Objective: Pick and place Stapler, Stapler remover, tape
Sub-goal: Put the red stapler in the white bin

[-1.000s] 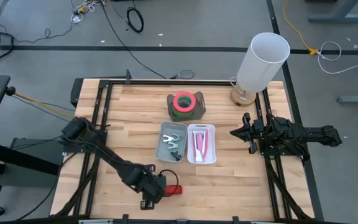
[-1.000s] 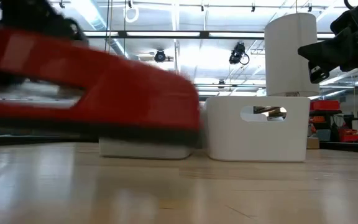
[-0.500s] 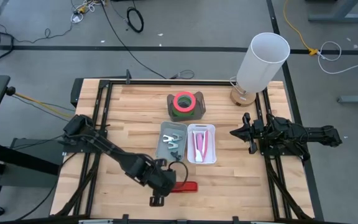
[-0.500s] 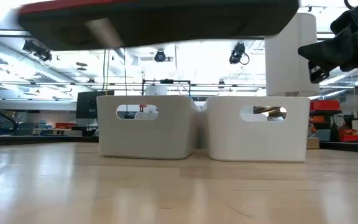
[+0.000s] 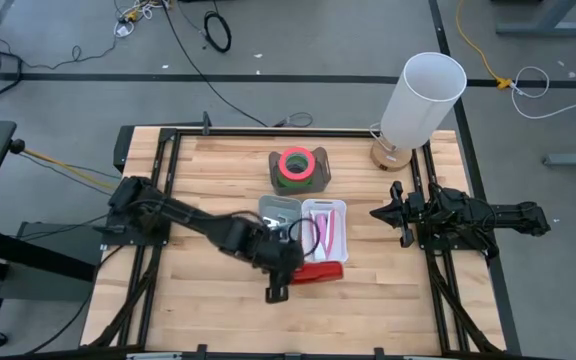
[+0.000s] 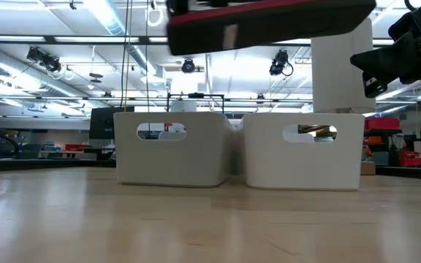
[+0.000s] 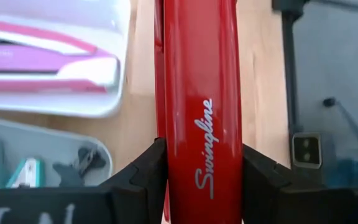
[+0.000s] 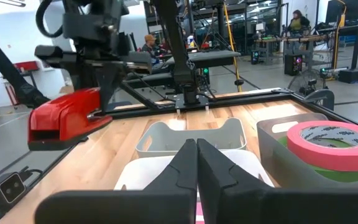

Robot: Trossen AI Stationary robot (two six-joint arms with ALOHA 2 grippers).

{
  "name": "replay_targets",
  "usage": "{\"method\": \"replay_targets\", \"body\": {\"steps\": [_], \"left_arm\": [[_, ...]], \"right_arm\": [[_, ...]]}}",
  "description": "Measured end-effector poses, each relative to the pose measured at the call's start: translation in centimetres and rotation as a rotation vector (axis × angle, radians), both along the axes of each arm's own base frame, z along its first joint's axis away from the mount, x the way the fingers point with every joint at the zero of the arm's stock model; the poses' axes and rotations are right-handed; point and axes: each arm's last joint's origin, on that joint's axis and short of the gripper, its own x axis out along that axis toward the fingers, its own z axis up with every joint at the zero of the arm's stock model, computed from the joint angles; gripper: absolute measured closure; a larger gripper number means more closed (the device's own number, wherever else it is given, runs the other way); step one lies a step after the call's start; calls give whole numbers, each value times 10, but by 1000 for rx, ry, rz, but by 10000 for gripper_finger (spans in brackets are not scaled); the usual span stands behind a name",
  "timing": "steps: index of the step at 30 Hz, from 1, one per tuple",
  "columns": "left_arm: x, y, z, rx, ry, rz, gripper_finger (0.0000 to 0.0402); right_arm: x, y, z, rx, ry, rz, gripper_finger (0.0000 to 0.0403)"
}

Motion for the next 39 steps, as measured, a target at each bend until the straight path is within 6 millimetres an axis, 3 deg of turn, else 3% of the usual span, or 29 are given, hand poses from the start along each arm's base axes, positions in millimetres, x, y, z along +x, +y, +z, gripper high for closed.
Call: {"method": "replay_targets", "body": {"steps": [11, 25, 30, 39], "left_arm": [[29, 55, 10, -98, -140, 107, 250], [44, 121, 9, -142, -188, 323, 247], [51, 131, -7, -305, -109, 522, 250], [53, 128, -18, -320, -70, 551, 248]], "right_arm": [[0, 0, 0, 0, 0, 0, 399], [0, 0, 0, 0, 0, 0, 399], [0, 0, 0, 0, 0, -3, 399], [0, 0, 0, 0, 0, 0, 399]]}}
